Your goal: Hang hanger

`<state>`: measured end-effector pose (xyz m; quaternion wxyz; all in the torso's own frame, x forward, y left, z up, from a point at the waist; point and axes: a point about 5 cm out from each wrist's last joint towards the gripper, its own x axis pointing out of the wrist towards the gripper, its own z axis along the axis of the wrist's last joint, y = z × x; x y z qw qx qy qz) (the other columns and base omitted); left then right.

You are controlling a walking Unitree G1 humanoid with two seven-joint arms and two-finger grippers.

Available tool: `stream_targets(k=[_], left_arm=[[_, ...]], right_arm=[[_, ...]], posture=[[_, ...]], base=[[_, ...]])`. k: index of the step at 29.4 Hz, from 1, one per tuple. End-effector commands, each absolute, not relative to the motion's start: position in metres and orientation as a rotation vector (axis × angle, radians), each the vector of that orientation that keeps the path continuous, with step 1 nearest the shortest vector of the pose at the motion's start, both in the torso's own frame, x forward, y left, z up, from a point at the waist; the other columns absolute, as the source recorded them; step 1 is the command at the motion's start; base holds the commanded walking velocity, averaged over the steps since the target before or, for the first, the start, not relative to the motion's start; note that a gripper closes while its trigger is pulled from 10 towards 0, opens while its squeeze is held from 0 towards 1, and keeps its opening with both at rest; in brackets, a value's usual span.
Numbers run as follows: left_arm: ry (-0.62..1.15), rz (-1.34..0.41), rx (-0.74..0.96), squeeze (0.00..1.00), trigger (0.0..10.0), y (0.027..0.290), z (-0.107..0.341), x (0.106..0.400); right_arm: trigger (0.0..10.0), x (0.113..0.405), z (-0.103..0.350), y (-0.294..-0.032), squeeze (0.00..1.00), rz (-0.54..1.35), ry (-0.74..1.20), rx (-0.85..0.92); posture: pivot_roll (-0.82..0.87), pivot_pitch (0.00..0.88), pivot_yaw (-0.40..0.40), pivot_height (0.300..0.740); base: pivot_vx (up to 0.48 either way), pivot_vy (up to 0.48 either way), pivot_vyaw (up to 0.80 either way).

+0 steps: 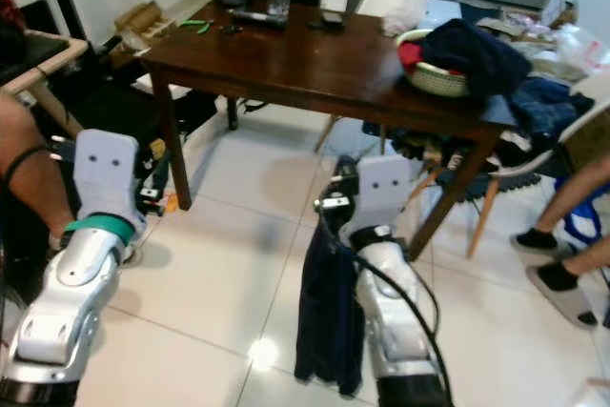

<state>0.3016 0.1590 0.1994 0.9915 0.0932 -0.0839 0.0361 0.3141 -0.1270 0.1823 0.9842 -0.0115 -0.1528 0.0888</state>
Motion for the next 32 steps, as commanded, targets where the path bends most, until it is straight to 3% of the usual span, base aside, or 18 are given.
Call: stream_targets(k=[1,16,24,28,30,32], left_arm=[[-0.171,0.069,0.190,0.00,10.0,0.156,0.199,0.302],[-0.234,0.132,0.244,0.00,10.0,0.172,0.216,0.308],[-0.292,0.116,0.291,0.00,10.0,0.166,0.227,0.307],[-0.335,0.114,0.326,0.00,10.0,0.166,0.235,0.308],[-0.351,0.109,0.333,0.00,10.0,0.166,0.239,0.307],[-0.351,0.109,0.333,0.00,10.0,0.166,0.239,0.307]], right_arm=[[10.0,0.314,0.187,-0.132,0.00,0.162,-0.334,-0.025],[10.0,0.318,0.186,-0.134,0.00,0.139,-0.327,-0.020],[10.0,0.319,0.188,-0.136,0.00,0.129,-0.334,-0.018],[10.0,0.319,0.198,-0.135,0.00,0.129,-0.366,-0.019],[10.0,0.322,0.235,-0.136,0.00,0.123,-0.492,-0.026],[10.0,0.322,0.235,-0.136,0.00,0.123,-0.492,-0.026]], posture=[[0.05,0.000,0.037,0.740],[0.06,0.000,0.037,0.740],[0.06,0.000,0.035,0.740],[0.06,0.000,0.035,0.740],[0.06,0.000,0.039,0.740],[0.06,0.000,0.039,0.740]], base=[[0.480,0.000,0.00],[0.480,0.000,0.00],[0.480,0.000,0.00],[0.480,0.000,0.00],[0.480,0.000,0.00],[0.480,0.000,0.00]])
